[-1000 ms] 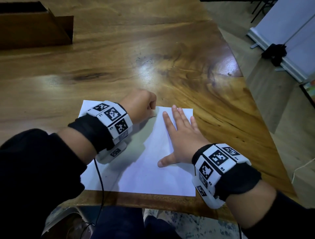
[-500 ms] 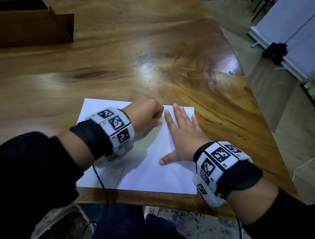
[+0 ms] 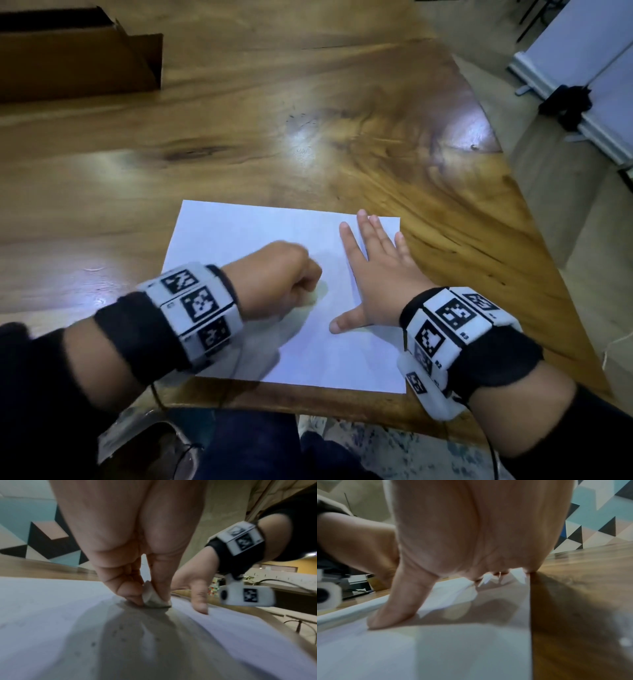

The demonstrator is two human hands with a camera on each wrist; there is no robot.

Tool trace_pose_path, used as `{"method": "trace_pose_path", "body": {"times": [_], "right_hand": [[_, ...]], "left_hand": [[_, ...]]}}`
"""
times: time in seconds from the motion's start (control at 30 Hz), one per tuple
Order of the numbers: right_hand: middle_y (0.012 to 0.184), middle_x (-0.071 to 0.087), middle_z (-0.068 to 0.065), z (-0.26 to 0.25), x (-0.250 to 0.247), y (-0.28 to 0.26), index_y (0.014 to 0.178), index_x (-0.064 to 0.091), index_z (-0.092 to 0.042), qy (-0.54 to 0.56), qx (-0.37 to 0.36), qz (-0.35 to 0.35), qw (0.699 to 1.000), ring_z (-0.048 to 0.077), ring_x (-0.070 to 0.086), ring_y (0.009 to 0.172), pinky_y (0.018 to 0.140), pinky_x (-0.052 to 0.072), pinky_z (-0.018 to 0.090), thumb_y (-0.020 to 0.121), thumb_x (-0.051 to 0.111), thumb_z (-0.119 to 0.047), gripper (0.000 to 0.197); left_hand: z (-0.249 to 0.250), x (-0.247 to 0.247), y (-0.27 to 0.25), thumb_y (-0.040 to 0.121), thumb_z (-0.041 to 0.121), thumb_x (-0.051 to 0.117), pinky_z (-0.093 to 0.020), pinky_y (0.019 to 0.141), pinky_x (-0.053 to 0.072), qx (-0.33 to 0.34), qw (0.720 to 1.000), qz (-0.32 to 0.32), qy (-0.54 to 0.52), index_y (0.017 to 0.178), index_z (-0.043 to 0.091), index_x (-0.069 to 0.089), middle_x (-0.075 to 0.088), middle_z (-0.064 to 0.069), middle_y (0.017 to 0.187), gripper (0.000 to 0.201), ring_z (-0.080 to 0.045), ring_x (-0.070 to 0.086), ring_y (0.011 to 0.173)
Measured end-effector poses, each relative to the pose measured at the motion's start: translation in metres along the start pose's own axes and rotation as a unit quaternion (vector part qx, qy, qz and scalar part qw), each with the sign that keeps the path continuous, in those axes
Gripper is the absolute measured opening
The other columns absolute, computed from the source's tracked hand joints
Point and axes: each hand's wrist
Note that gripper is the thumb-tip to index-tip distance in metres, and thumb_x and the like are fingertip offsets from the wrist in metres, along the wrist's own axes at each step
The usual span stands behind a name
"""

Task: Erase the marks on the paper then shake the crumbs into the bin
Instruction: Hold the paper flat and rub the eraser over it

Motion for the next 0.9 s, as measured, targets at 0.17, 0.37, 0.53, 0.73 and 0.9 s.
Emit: {"method": "trace_pose_path", "body": {"times": [0.17, 0.37, 0.53, 0.73, 0.9], "right_hand": [[0.145, -0.046, 0.008, -0.001, 0.001, 0.001, 0.143, -0.032, -0.019, -0.004, 0.001, -0.001, 1.000, 0.021, -0.039, 0.136, 0.112, -0.018, 0.045, 0.061, 0.068, -0.074, 0.141], [0.145, -0.046, 0.007, 0.001, 0.001, 0.001, 0.143, -0.033, -0.020, 0.002, -0.003, -0.003, 1.000, 0.020, -0.039, 0.135, 0.112, -0.019, 0.044, 0.060, 0.068, -0.074, 0.141], [0.146, -0.045, 0.008, 0.000, 0.000, 0.000, 0.143, -0.032, -0.018, -0.001, -0.001, -0.001, 1.000, 0.020, -0.039, 0.136, 0.113, -0.018, 0.045, 0.062, 0.068, -0.073, 0.141], [0.145, -0.046, 0.008, 0.000, 0.000, 0.001, 0.143, -0.033, -0.019, 0.002, -0.001, -0.006, 1.000, 0.020, -0.040, 0.135, 0.112, -0.019, 0.045, 0.062, 0.068, -0.073, 0.141], [0.146, -0.045, 0.008, -0.001, 0.000, 0.000, 0.144, -0.032, -0.019, 0.001, -0.001, -0.007, 1.000, 0.021, -0.039, 0.136, 0.114, -0.017, 0.046, 0.062, 0.068, -0.073, 0.141]], "left_hand": [[-0.001, -0.015, 0.029, 0.078, 0.015, 0.062, -0.024, 0.063, 0.030, -0.029, 0.998, 0.058, 0.005, 0.082, 0.010, 0.062, 0.064, -0.010, 0.084, 0.007, -0.020, 0.046, 0.073], [0.006, 0.000, 0.006, 0.078, 0.013, 0.057, -0.027, 0.063, 0.033, 0.005, 0.999, 0.032, -0.016, 0.069, 0.011, 0.055, 0.050, -0.005, 0.076, 0.010, -0.022, 0.047, 0.071], [0.009, -0.006, 0.011, 0.078, 0.017, 0.061, -0.026, 0.067, 0.034, 0.000, 1.000, 0.014, -0.005, 0.081, 0.010, 0.064, 0.061, -0.009, 0.085, 0.009, -0.024, 0.055, 0.081], [0.007, 0.006, -0.001, 0.079, 0.014, 0.059, -0.023, 0.062, 0.031, 0.027, 0.999, 0.036, -0.020, 0.073, 0.009, 0.062, 0.048, -0.002, 0.077, 0.008, -0.022, 0.051, 0.072], [0.008, -0.002, 0.008, 0.079, 0.018, 0.060, -0.027, 0.069, 0.039, 0.012, 1.000, 0.009, -0.001, 0.079, 0.011, 0.065, 0.054, -0.005, 0.078, 0.008, -0.023, 0.055, 0.081]]}}
Point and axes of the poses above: each hand's wrist, its own y-axis towards the middle knuckle, its own x-axis out of the palm, z = x × y
